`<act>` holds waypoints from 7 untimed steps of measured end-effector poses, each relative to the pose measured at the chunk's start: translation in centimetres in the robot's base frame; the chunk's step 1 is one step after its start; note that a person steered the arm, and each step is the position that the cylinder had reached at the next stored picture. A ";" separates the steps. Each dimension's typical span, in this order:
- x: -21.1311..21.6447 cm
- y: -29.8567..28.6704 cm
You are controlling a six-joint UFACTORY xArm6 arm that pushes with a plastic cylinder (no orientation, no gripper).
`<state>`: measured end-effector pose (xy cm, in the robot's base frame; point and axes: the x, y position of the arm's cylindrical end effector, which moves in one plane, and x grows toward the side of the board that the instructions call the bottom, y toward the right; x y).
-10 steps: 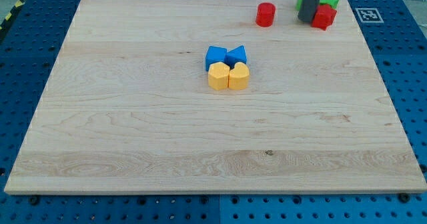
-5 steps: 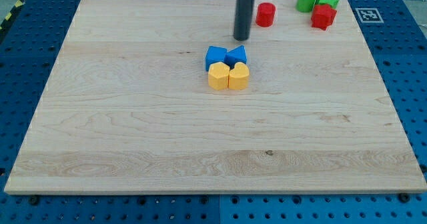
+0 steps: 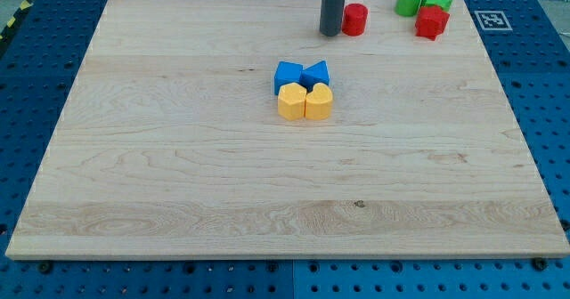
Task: Push the red circle into the green circle
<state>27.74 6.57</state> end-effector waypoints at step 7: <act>-1.7 2.9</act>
<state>26.08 9.50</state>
